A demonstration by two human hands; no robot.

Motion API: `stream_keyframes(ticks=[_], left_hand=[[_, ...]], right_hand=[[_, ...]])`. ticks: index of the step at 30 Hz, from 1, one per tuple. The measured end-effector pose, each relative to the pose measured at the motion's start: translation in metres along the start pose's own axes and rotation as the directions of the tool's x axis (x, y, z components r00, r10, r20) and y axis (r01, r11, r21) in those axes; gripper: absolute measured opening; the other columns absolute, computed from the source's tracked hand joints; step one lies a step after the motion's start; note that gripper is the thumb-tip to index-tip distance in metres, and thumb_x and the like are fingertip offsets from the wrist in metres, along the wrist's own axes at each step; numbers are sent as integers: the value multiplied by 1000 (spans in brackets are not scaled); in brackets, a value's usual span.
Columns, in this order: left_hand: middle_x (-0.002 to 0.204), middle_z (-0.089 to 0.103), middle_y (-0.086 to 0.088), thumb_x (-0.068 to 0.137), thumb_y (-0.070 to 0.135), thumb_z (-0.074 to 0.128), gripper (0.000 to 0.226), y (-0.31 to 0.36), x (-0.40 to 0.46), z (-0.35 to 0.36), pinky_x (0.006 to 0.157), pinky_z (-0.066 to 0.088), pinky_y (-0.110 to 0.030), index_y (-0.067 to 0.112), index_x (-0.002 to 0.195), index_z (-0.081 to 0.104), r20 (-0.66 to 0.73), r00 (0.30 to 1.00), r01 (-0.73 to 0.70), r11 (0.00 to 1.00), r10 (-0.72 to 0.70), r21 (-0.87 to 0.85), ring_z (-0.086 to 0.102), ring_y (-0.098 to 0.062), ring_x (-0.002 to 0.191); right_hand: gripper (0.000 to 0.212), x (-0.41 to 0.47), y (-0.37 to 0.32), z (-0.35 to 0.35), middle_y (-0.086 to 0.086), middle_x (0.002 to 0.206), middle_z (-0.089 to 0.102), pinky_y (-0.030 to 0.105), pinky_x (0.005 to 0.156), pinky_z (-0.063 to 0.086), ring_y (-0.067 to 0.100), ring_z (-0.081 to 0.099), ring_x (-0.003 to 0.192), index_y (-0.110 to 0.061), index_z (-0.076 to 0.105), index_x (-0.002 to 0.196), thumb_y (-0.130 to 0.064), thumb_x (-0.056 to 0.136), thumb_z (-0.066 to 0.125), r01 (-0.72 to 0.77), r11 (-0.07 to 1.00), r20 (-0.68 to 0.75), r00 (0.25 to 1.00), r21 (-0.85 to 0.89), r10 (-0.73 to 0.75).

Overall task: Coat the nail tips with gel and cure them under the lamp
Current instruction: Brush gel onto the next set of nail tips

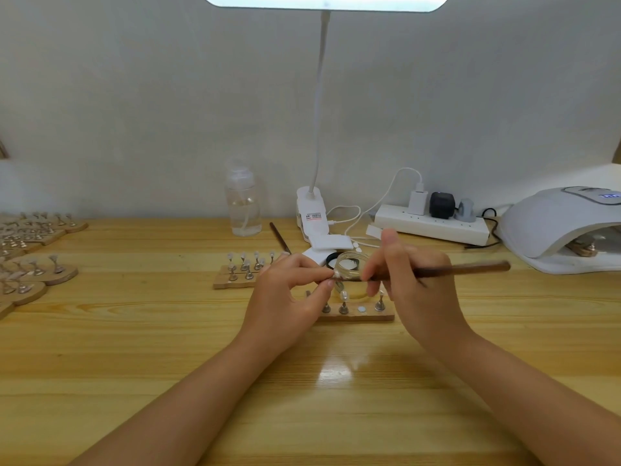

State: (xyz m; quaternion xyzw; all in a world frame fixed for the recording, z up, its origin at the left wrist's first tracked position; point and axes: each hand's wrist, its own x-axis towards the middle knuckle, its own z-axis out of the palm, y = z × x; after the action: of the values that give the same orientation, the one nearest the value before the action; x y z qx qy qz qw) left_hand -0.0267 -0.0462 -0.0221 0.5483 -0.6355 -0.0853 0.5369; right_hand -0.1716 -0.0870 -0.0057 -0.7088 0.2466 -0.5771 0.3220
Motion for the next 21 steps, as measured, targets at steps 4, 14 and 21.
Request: stream_keyframes(ticks=[4, 14, 21], left_hand=[[77, 62, 11, 77, 8, 69, 14, 0, 0, 0, 91, 41, -45, 18, 86, 73, -5, 1000, 0, 1000, 0, -1, 56, -7, 83], [79, 63, 9, 77, 9, 69, 14, 1, -1, -1, 91, 41, -45, 18, 87, 73, 5, 1000, -4, 1000, 4, 0, 56, -7, 84], [80, 61, 8, 75, 7, 71, 21, -2, 0, 0, 82, 46, -37, 23, 89, 70, -36, 997, -62, 998, 62, 2, 57, -11, 83]], right_hand=[[44, 1, -2, -1, -1, 47, 57, 7, 47, 35, 2, 52, 43, -13, 64, 58, -30, 90, 39, 30, 1000, -45, 999, 4, -29], [45, 0, -2, 2, -3, 50, 59, 7, 48, 35, 0, 52, 43, -12, 65, 60, -33, 93, 42, 26, 1000, -35, 999, -18, -26], [47, -1, -4, -1, 9, 43, 54, 11, 43, 35, 6, 47, 37, -16, 60, 49, -36, 87, 40, -32, 999, -119, 992, 31, 35]])
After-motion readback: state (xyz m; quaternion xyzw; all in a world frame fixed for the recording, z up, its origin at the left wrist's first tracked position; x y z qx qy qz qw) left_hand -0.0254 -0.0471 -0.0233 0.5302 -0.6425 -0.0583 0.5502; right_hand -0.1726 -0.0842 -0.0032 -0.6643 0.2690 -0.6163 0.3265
